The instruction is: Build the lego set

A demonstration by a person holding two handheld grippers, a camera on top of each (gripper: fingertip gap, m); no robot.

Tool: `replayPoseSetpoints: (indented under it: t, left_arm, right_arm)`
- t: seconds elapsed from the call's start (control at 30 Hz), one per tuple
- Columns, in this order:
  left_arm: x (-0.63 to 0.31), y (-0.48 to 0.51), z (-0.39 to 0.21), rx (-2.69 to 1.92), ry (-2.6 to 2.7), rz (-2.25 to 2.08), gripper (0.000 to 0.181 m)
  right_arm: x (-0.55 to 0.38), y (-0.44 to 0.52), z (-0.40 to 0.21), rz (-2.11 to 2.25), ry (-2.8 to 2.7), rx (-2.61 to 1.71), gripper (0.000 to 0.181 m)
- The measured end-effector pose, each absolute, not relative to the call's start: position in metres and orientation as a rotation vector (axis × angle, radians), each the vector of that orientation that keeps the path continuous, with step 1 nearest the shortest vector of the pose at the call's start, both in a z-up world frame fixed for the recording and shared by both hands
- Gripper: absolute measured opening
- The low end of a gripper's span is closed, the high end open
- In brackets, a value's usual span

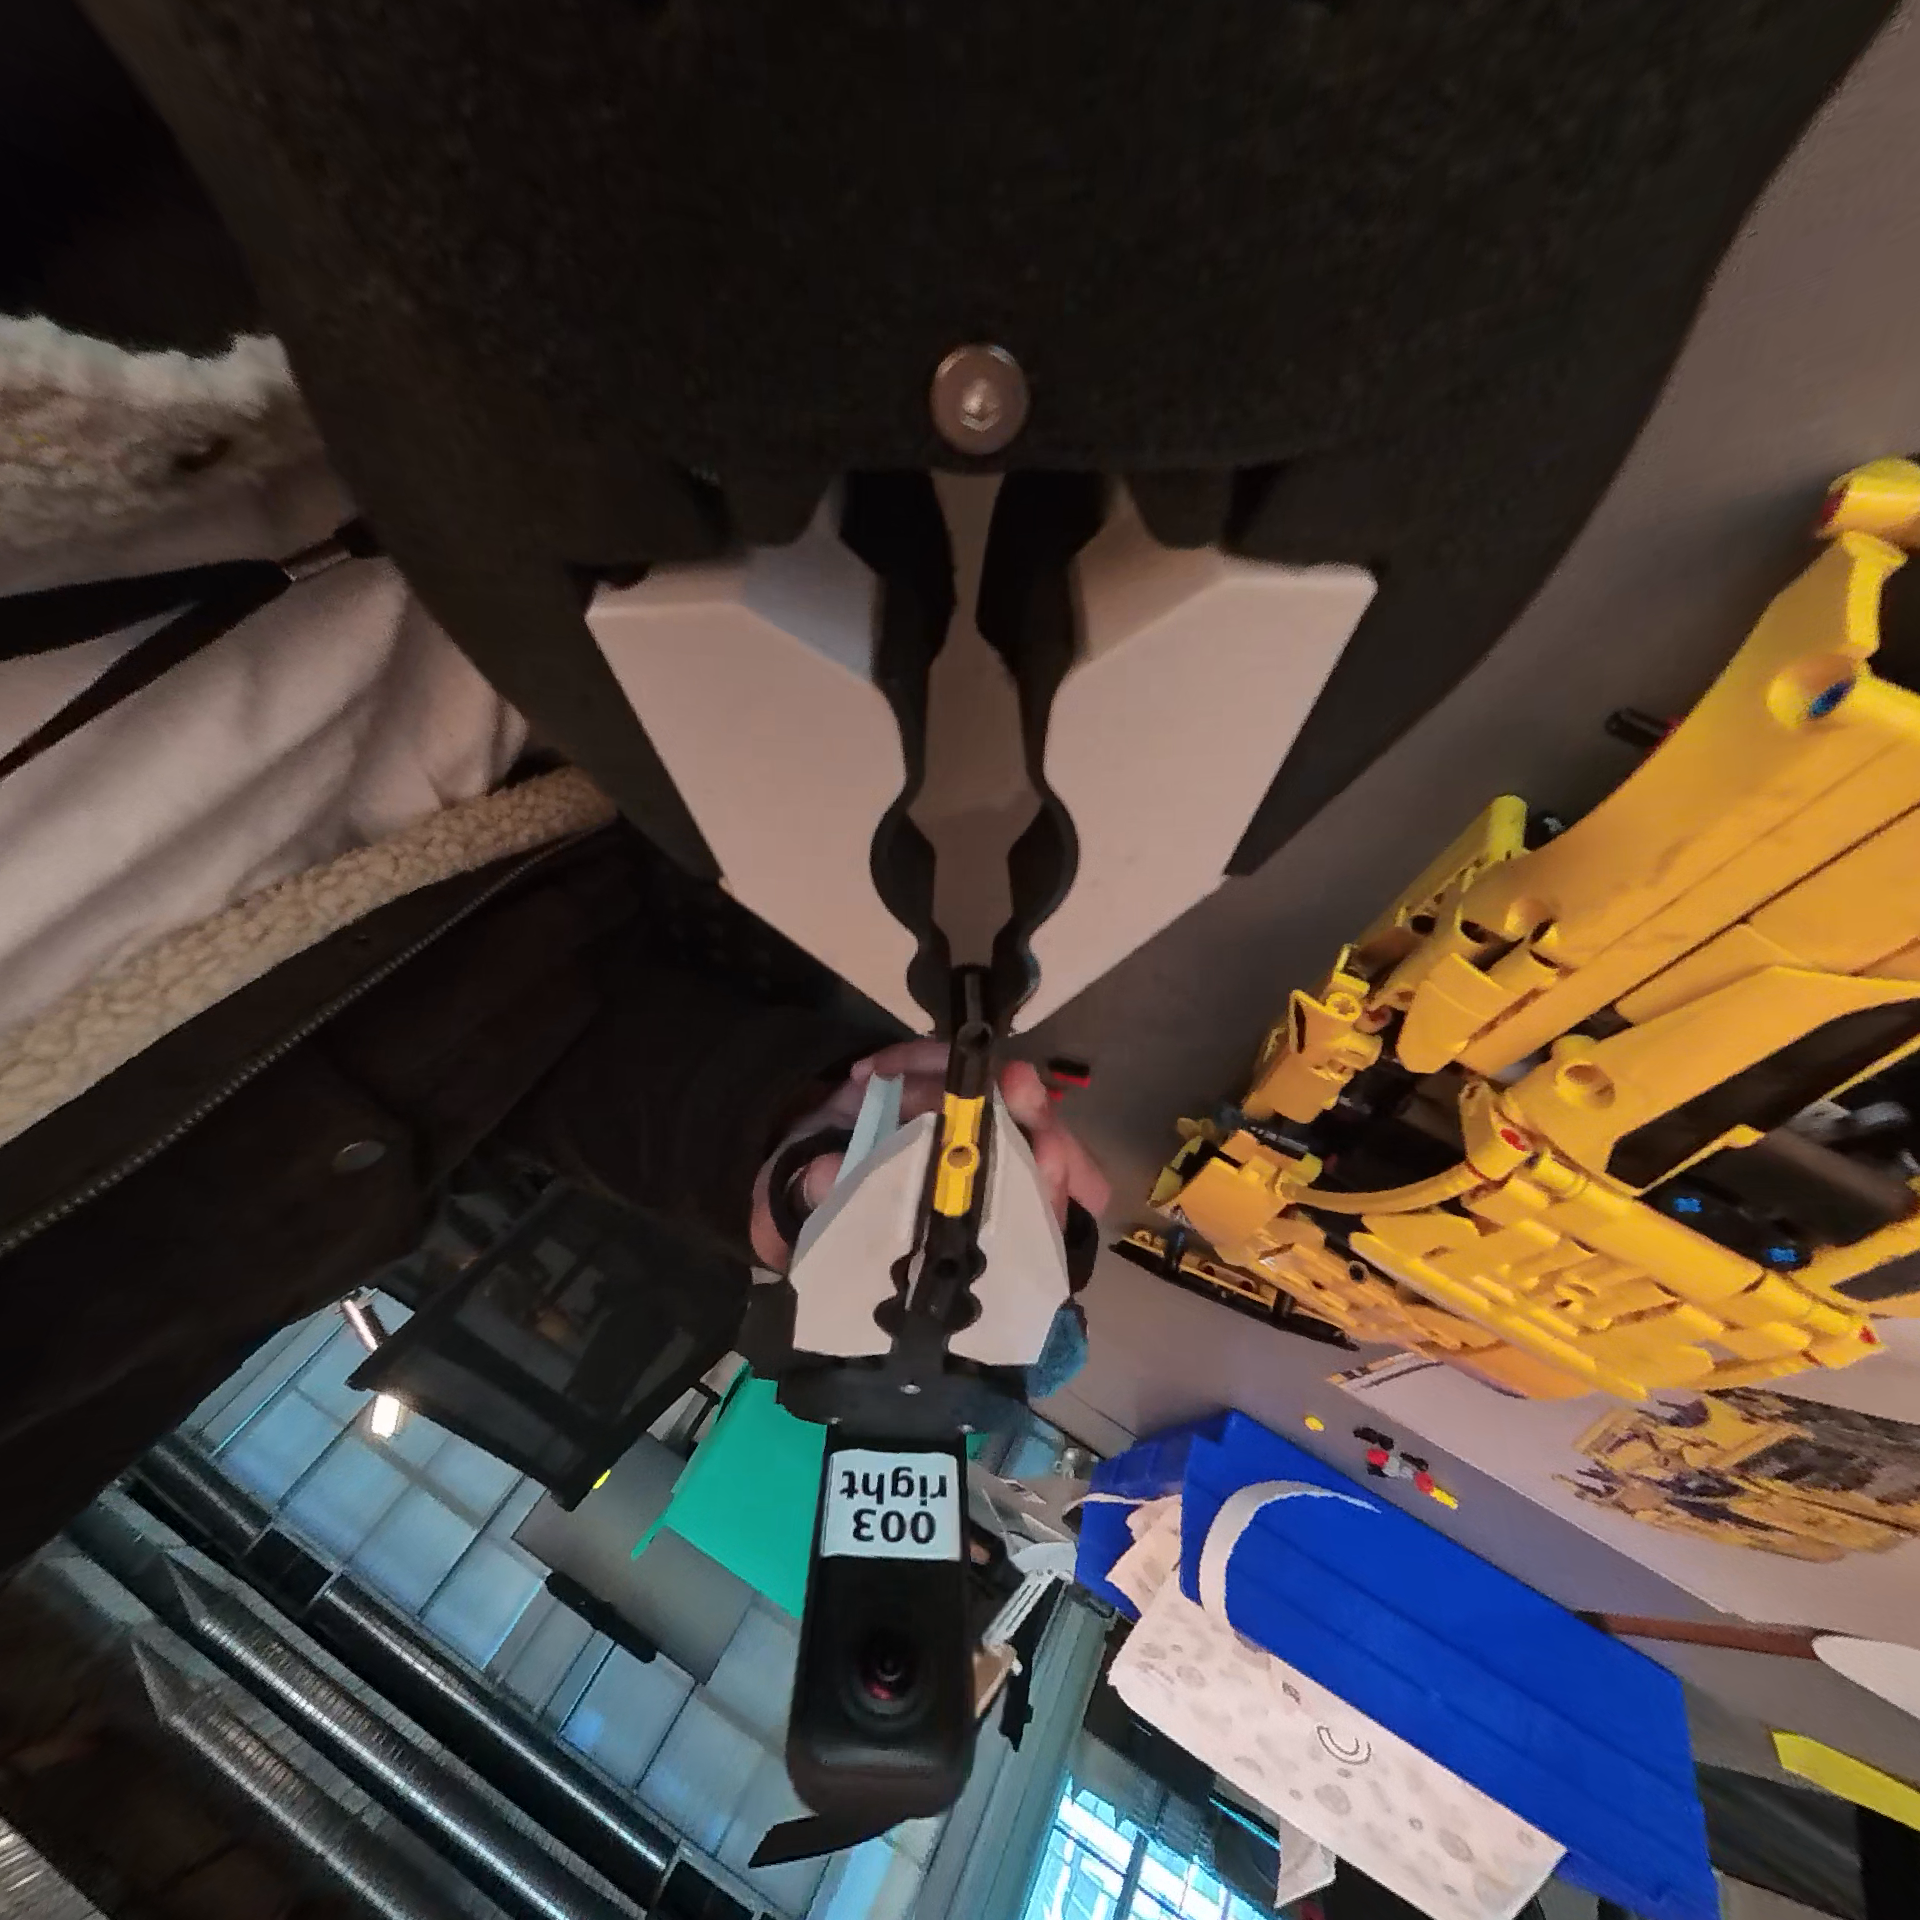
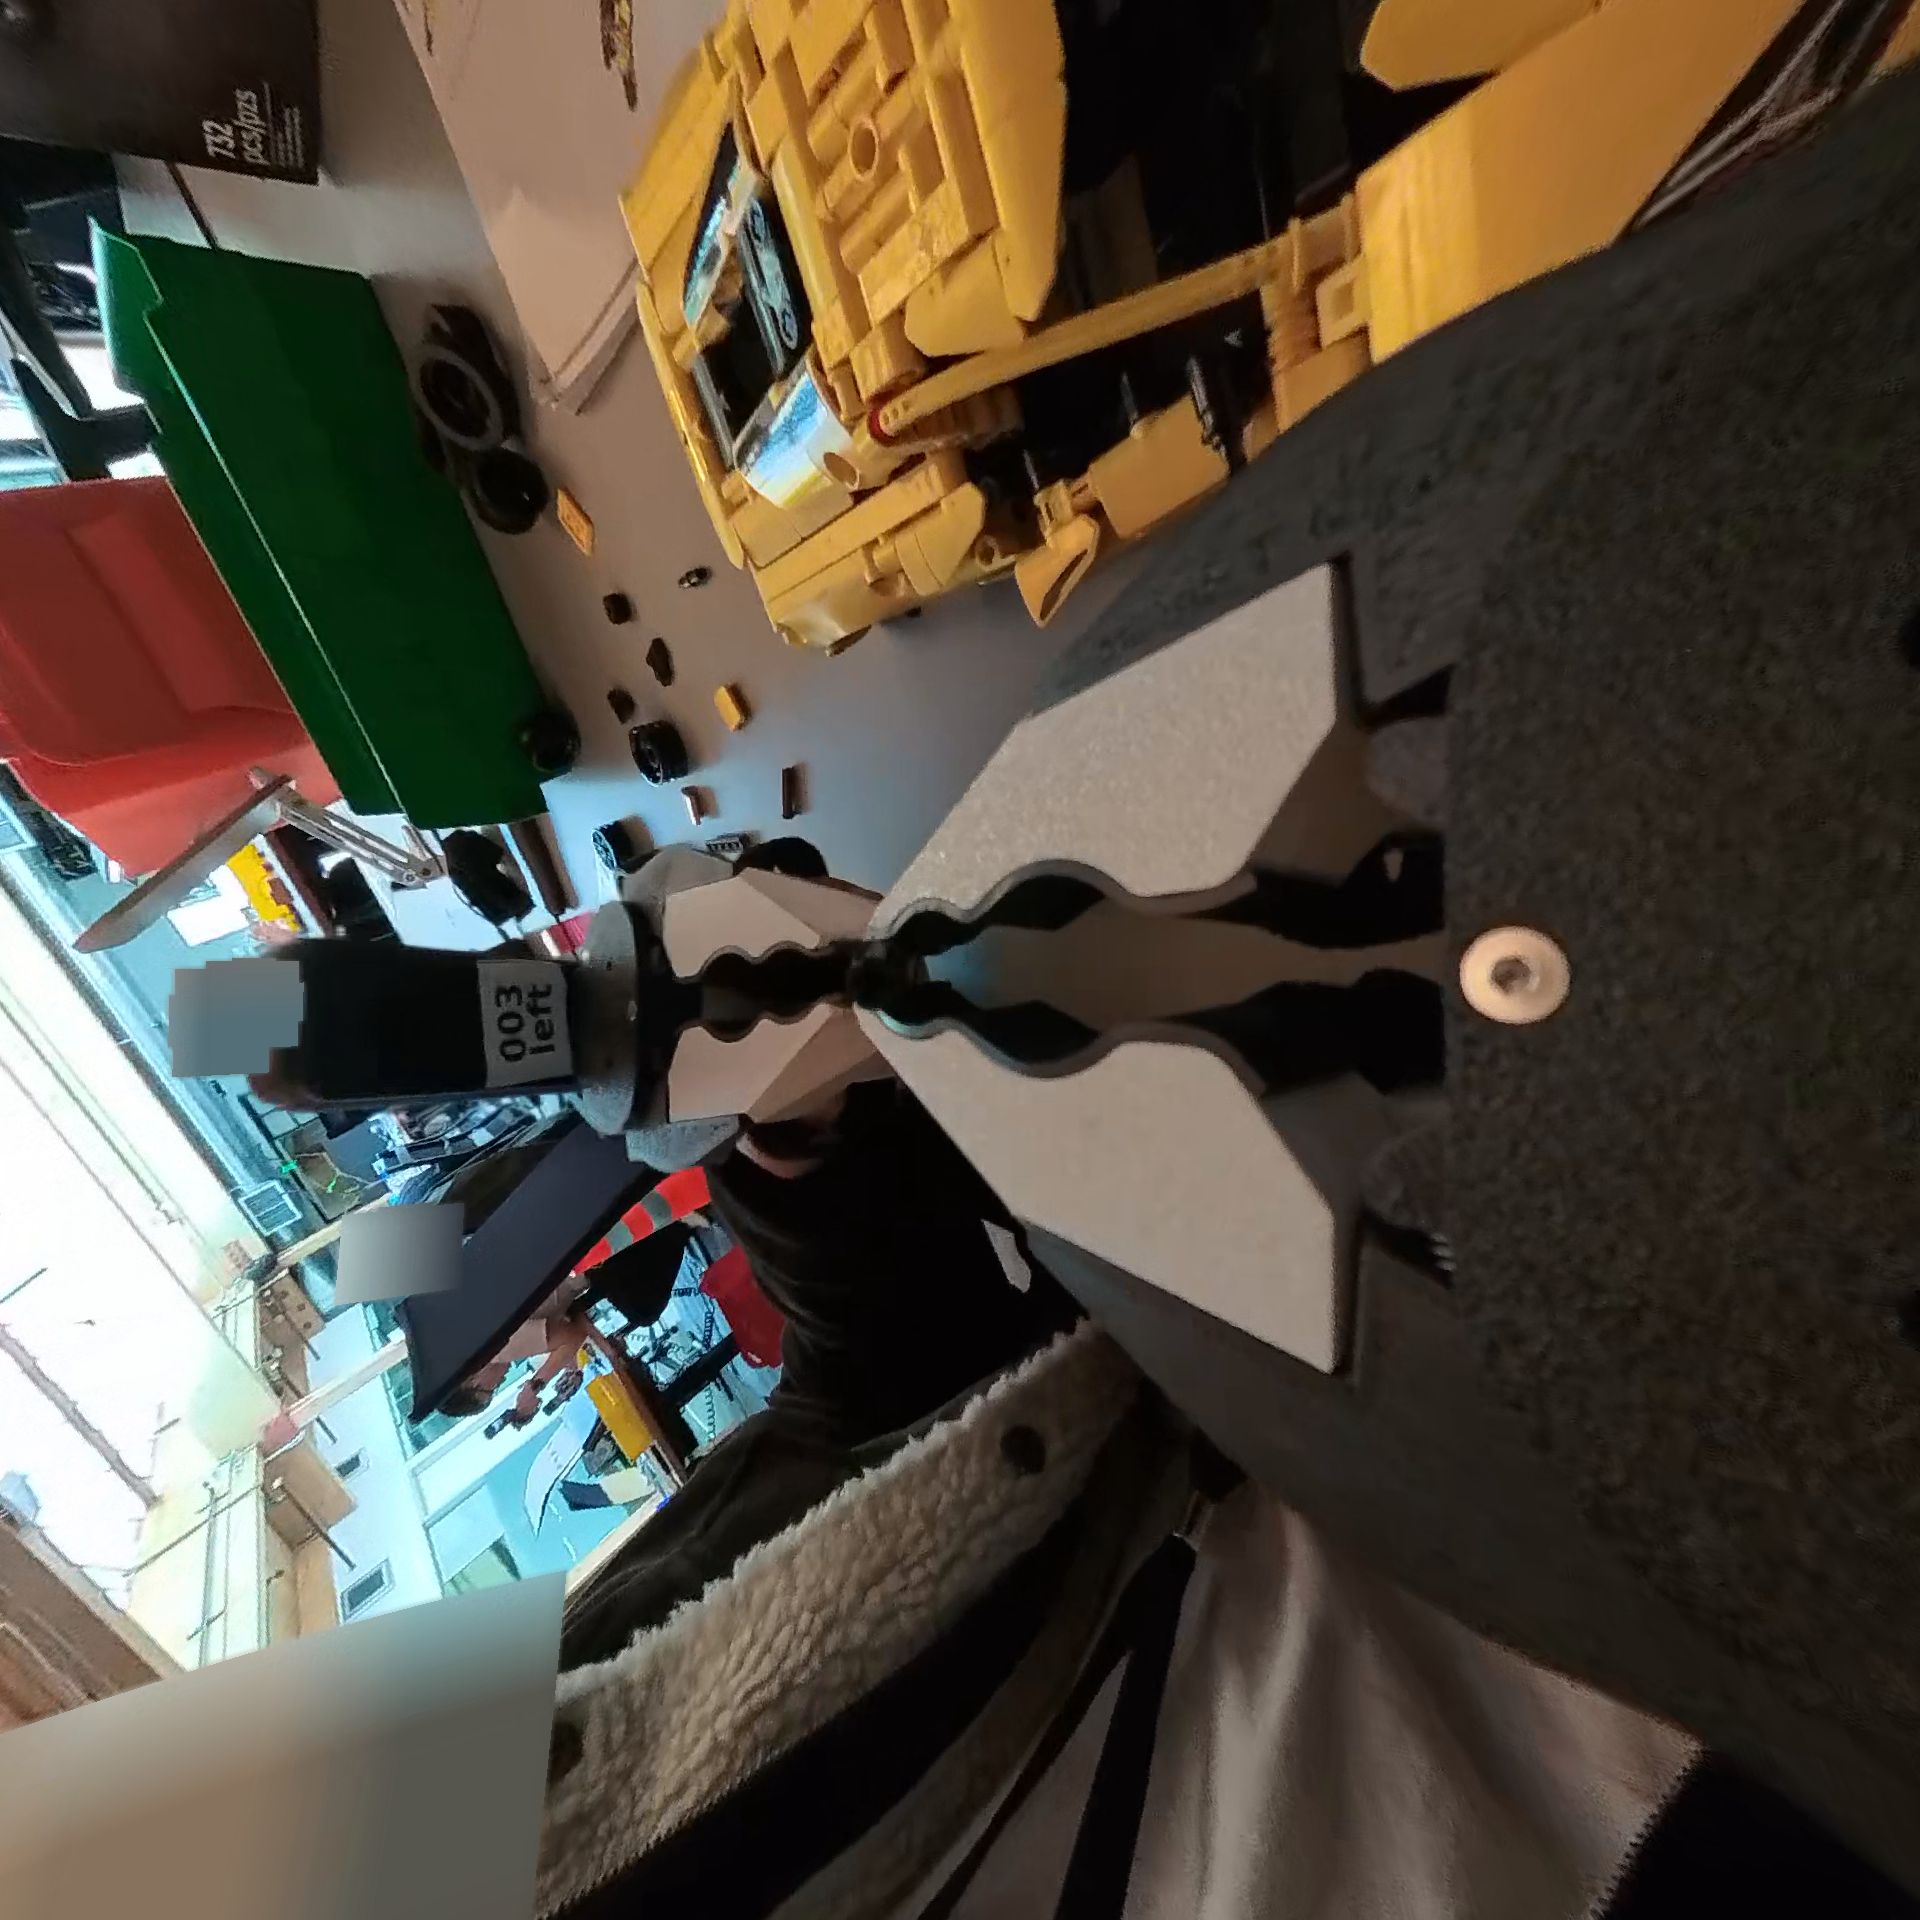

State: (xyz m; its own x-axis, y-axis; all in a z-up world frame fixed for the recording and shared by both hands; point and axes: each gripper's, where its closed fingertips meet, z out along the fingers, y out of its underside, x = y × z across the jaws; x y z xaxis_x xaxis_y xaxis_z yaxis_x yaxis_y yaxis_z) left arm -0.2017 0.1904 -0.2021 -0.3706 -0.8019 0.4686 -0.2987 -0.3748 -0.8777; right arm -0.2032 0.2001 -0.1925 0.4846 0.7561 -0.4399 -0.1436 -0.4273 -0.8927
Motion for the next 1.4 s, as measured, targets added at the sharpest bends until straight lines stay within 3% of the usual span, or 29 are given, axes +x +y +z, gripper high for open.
replayPoseSetpoints:
  t: [0.13,0.2,0.23,0.4,0.53,0.67,0.87,1.4]
  left_arm:
    - [-0.198,0.200,-0.202,-1.434,1.464,-1.629,0.006]
    - [-0.198,0.208,-0.206,-1.429,1.467,-1.499,0.007]
    - [-0.199,0.214,-0.208,-1.433,1.455,-1.433,0.007]
    - [-0.209,0.251,-0.227,-1.490,1.469,-1.044,0.007]
    - [-0.229,0.297,-0.209,-1.490,1.374,-0.871,0.007]
    - [-0.261,0.361,-0.219,-1.683,1.204,-0.654,0.007]
    - [-0.274,0.380,-0.248,-1.816,1.088,-0.640,0.007]
    - [-0.268,0.378,-0.255,-1.854,1.090,-0.731,0.007]
  right_arm:
    - [-0.198,0.208,-0.188,1.066,-0.513,-1.684,0.009]
    - [-0.188,0.213,-0.182,1.009,-0.494,-1.650,0.035]
    - [-0.179,0.216,-0.179,0.971,-0.470,-1.644,0.036]
    - [-0.139,0.223,-0.175,0.694,-0.392,-1.649,0.029]
    - [-0.125,0.229,-0.164,0.674,-0.275,-1.610,0.024]
    - [-0.081,0.241,-0.164,0.490,-0.049,-1.626,0.030]
    - [-0.044,0.244,-0.177,0.214,0.036,-1.712,0.036]
    - [-0.059,0.253,-0.203,0.294,-0.019,-1.814,0.031]
